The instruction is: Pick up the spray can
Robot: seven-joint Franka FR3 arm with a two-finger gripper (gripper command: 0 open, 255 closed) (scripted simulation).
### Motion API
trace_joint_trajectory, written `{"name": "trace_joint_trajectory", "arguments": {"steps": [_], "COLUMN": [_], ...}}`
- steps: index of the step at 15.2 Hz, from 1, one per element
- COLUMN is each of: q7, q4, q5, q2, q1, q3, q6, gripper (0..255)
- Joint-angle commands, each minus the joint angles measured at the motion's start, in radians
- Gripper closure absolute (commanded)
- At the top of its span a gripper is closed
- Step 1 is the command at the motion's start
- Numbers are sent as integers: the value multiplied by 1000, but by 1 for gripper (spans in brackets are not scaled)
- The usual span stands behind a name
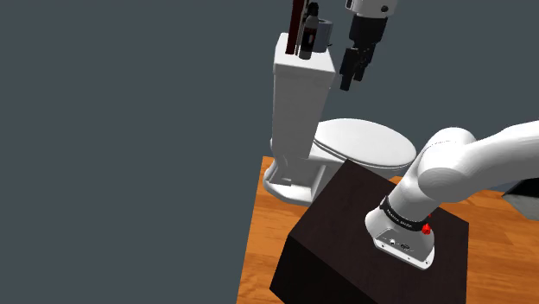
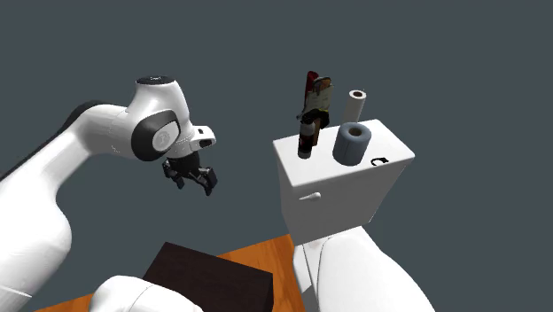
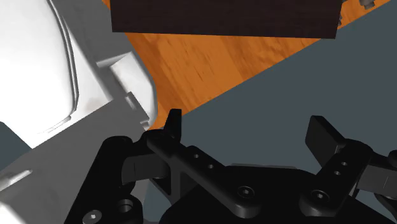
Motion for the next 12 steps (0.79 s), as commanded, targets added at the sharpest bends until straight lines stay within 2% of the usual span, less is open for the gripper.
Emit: {"name": "trace_joint_trajectory", "arguments": {"steps": [1,12], "q7": [0,-172], "q4": [0,238], "q5": [0,-115], "q2": [0,261], "q1": [0,-49], "q3": [0,-125], "q6": [0,137], "gripper": [0,0]}}
